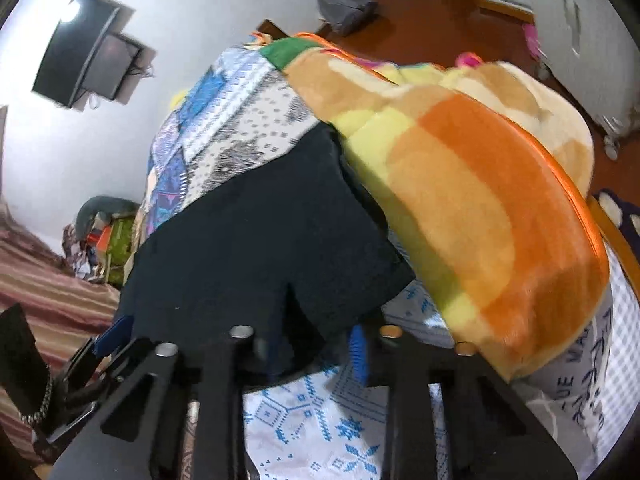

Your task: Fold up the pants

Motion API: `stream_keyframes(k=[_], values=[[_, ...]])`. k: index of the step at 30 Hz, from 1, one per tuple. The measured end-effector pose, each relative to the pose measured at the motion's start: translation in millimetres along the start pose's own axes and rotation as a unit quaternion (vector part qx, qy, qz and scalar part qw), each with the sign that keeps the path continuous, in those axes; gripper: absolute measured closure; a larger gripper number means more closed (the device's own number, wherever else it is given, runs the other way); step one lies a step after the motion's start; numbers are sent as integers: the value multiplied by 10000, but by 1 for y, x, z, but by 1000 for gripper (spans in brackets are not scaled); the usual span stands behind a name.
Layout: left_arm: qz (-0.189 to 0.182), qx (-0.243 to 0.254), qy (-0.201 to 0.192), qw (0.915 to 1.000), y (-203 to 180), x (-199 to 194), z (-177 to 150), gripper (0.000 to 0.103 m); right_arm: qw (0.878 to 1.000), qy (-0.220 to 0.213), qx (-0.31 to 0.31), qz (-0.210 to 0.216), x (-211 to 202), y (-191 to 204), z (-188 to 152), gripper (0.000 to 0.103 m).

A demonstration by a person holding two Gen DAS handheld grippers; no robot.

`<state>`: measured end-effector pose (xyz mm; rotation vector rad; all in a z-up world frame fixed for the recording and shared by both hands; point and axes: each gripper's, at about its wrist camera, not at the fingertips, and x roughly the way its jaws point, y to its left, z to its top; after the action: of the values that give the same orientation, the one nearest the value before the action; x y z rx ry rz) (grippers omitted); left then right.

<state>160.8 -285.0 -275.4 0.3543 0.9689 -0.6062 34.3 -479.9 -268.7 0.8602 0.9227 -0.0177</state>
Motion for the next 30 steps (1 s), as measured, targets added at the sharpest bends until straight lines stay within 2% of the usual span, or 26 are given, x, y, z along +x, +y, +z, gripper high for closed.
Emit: stream_keyframes(k=[8, 19, 25, 30], values=[[-122, -340, -51, 9993, 14, -11, 4, 36, 9954, -460, -837, 92, -25, 39, 2, 91], [99, -968, -874, 9914, 79, -82, 1, 36, 9800, -788, -1735, 566, -41, 125, 11, 92], [322, -1267, -1215, 9839, 121, -118, -21, 36, 9672, -801, -2250, 862, -28, 179, 10, 92], [529, -1586, -1351, 9766, 155, -138, -49, 36, 9529, -505, -2761, 1148, 0, 232, -3, 93]])
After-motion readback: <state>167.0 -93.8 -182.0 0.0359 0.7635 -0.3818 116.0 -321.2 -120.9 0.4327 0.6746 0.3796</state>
